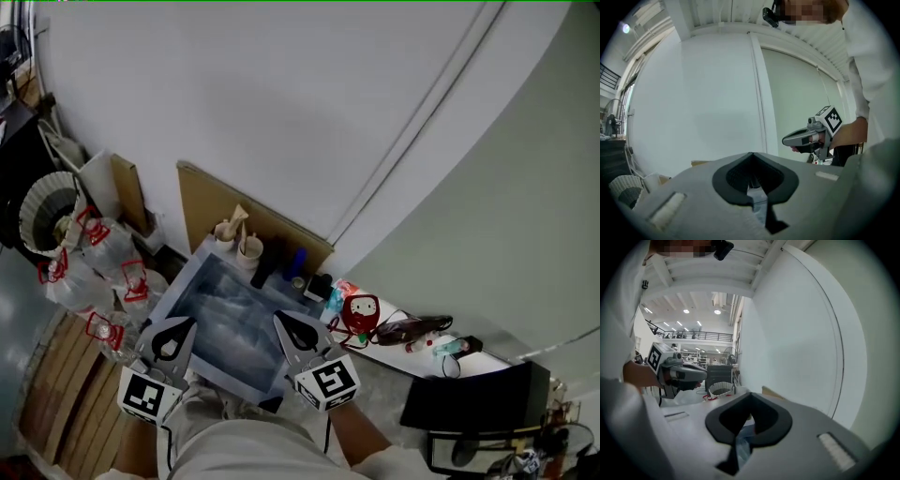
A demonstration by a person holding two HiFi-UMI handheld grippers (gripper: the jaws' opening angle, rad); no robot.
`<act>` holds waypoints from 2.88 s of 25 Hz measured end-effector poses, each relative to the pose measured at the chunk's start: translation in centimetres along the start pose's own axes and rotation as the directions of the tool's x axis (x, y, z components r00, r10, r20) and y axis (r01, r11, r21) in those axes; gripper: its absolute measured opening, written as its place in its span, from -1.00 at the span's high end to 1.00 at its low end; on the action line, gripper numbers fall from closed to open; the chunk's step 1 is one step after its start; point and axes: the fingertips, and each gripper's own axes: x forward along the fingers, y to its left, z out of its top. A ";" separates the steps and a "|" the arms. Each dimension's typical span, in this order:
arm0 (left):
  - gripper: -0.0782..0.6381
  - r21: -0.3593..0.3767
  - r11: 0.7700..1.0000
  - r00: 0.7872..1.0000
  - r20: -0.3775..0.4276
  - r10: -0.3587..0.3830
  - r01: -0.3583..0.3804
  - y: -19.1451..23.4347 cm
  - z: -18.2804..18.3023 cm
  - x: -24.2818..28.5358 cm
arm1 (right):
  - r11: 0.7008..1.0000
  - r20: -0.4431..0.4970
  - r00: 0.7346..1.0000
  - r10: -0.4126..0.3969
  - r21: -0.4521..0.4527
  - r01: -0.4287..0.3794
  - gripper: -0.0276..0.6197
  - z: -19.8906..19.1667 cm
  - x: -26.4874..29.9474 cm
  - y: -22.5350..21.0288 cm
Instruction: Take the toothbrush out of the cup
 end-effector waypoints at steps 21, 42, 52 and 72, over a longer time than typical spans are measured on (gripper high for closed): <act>0.77 0.028 0.980 0.980 0.017 -0.199 0.199 10.7 -0.6 8.0 | 0.990 -0.043 0.989 -0.142 -0.014 0.142 0.91 0.9 12.2 -1.9; 0.20 0.033 0.984 0.985 -0.031 -0.172 0.173 8.5 -1.8 10.1 | 0.993 -0.031 0.993 -0.115 -0.030 0.114 0.91 0.7 9.8 -3.1; 0.21 0.025 0.985 0.983 -0.078 -0.169 0.171 8.8 -3.5 11.7 | 0.991 -0.017 0.992 -0.127 -0.039 0.126 0.91 1.3 8.7 -3.1; 0.25 -0.001 0.981 0.952 -0.242 -0.190 0.195 12.1 -12.1 21.3 | 0.974 0.002 0.975 -0.223 -0.039 0.223 0.91 4.1 6.1 -3.4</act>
